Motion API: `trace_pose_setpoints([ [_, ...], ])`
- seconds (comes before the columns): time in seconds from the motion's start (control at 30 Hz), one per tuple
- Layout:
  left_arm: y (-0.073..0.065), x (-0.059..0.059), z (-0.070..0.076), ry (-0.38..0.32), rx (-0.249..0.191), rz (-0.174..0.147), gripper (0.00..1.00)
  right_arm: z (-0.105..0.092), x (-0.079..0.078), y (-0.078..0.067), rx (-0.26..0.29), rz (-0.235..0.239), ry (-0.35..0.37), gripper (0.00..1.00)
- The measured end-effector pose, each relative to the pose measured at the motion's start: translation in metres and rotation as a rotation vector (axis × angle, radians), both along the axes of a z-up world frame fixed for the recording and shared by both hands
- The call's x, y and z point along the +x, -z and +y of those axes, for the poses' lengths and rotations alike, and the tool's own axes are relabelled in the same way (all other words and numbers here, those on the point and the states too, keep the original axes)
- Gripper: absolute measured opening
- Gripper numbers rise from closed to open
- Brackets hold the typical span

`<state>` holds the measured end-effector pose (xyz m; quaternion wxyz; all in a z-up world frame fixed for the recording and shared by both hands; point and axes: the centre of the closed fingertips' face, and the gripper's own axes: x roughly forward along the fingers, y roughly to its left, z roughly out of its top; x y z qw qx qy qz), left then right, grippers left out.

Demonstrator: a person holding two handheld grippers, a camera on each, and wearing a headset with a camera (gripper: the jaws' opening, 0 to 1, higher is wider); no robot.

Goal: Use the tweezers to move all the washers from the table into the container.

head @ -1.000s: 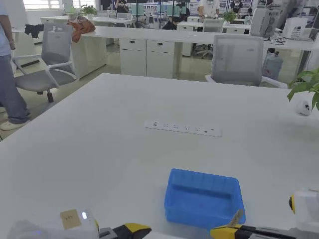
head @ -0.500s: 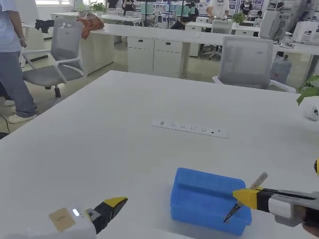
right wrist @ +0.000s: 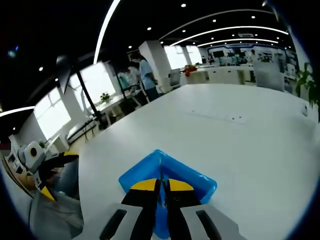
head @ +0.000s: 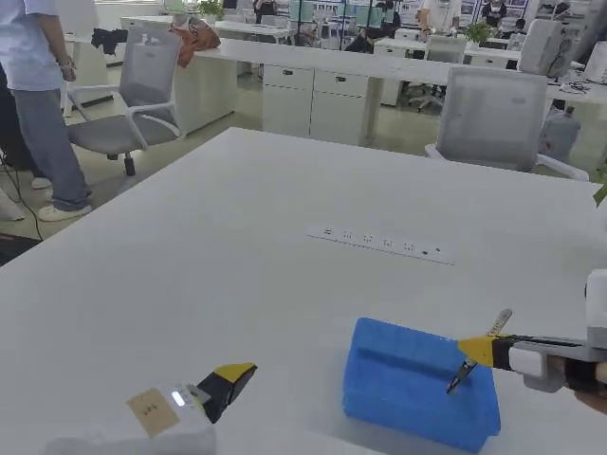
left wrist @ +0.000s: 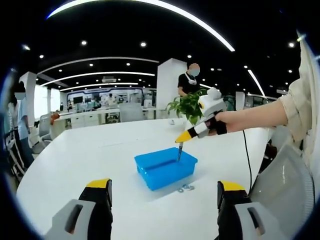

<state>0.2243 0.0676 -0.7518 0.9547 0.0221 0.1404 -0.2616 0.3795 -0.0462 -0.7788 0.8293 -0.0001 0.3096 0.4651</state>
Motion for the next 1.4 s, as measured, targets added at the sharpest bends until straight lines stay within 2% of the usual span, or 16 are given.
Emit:
trace_pose_setpoints([
  [0.13, 0.001, 0.001, 0.002, -0.006, 0.010, 0.004, 0.86, -0.001, 0.006, 0.014, -0.084, -0.031, -0.021, 0.02],
  [0.2, 0.000, 0.001, 0.002, -0.010, 0.001, -0.003, 0.86, -0.002, 0.009, 0.019, -0.103, -0.038, -0.021, 0.02],
  [0.27, 0.001, 0.002, 0.002, -0.010, -0.004, 0.005, 0.86, -0.004, 0.011, 0.024, -0.121, -0.040, -0.018, 0.02],
  [0.67, 0.007, 0.001, 0.003, -0.005, 0.004, 0.029, 0.82, -0.007, 0.014, 0.038, -0.162, -0.039, -0.025, 0.03],
  [0.8, 0.006, 0.001, 0.005, -0.012, -0.003, 0.029, 0.83, -0.006, 0.012, 0.034, -0.145, -0.048, -0.019, 0.03],
  [0.93, 0.007, 0.001, 0.005, -0.013, 0.001, 0.031, 0.83, -0.007, 0.007, 0.021, -0.113, -0.081, -0.012, 0.03],
  [1.17, 0.008, 0.000, 0.002, -0.001, 0.002, 0.037, 0.83, -0.008, -0.008, 0.000, -0.066, -0.125, -0.019, 0.03],
  [1.4, 0.010, -0.001, 0.001, 0.011, 0.012, 0.045, 0.82, -0.004, -0.026, -0.019, 0.011, -0.136, -0.032, 0.03],
])
